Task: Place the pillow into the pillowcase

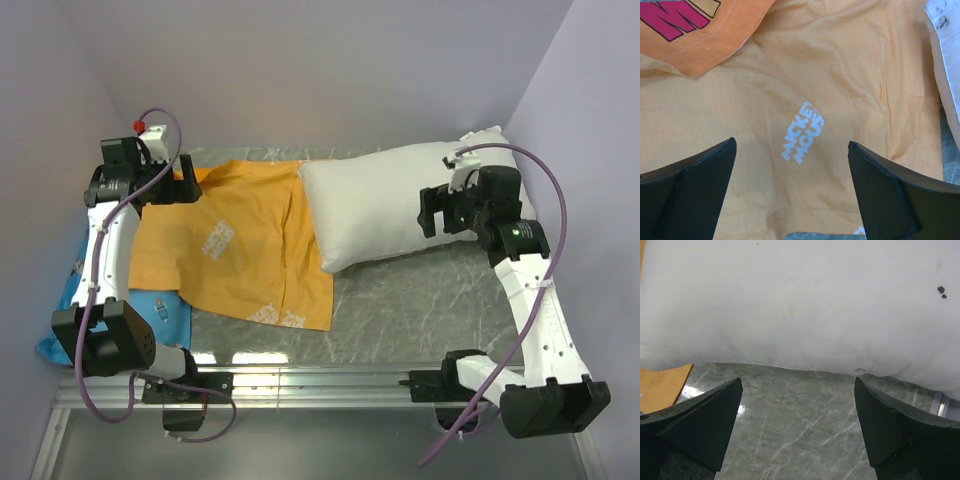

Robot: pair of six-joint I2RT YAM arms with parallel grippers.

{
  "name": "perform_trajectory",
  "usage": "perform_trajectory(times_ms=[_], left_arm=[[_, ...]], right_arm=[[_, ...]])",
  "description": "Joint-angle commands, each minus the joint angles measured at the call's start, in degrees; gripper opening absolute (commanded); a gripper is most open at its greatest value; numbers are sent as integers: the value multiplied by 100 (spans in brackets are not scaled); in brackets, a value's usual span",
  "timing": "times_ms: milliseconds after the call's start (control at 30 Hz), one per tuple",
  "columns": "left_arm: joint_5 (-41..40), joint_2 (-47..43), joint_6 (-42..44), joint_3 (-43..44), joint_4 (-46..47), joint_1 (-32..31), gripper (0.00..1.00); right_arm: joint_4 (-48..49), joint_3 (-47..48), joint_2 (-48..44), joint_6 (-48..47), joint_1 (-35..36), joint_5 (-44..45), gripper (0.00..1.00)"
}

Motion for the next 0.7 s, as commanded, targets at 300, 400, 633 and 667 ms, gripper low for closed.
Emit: perform_trajectory(times_ms=[300, 400, 633, 667], left_arm=[[-839, -202, 147, -32, 429, -1216, 99], [-1648, -10, -29, -340, 711, -2201, 99], [-2800, 1368, -424, -341, 923, -3699, 98], [-2924, 1493, -538, -254, 958, -3787, 96]], right_arm=[[-300, 375, 67, -454, -39, -219, 100], [-230, 313, 93, -313, -39, -237, 100], [-247, 269, 93, -102, -39, -193, 100], [-256, 278, 93, -84, -30, -193, 100]])
